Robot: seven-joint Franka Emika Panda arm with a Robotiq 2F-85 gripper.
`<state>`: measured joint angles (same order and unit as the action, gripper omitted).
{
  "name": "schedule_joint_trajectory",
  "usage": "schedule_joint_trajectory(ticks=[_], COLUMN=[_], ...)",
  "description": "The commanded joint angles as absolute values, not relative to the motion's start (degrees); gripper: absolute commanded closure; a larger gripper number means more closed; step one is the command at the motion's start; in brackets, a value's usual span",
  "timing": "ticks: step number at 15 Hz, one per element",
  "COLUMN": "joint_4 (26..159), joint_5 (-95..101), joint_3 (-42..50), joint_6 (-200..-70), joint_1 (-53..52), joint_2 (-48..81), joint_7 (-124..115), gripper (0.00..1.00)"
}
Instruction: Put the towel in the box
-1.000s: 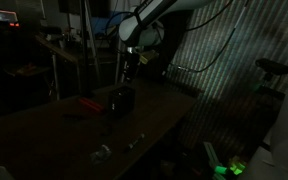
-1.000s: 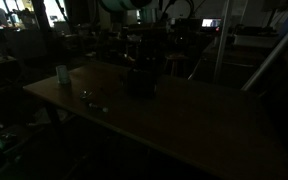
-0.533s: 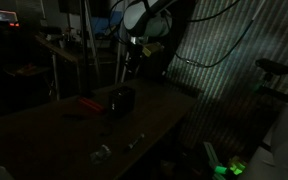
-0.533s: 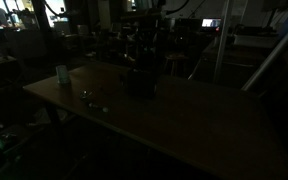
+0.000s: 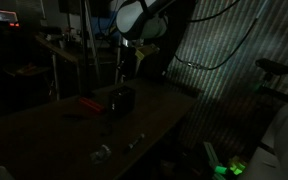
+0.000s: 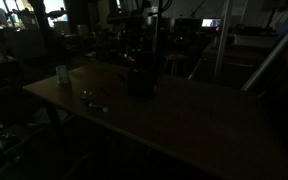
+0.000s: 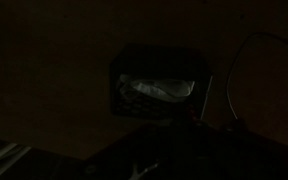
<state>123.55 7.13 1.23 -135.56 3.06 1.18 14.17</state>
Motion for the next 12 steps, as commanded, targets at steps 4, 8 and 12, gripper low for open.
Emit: schedule_joint_trajectory(ticks=[4, 8, 12], joint_4=[123.73, 122.89, 121.62], joint_5=[9.38, 9.34, 8.72], joint_3=[0.34, 0.62, 0.69], joint_6=[-136.62, -137.23, -138.18], joint_1=[0.75, 0.89, 1.16], joint_2=[2.19, 4.90, 8.64], joint_7=[10.91, 12.24, 13.41], gripper=[1.00, 1.00, 1.00])
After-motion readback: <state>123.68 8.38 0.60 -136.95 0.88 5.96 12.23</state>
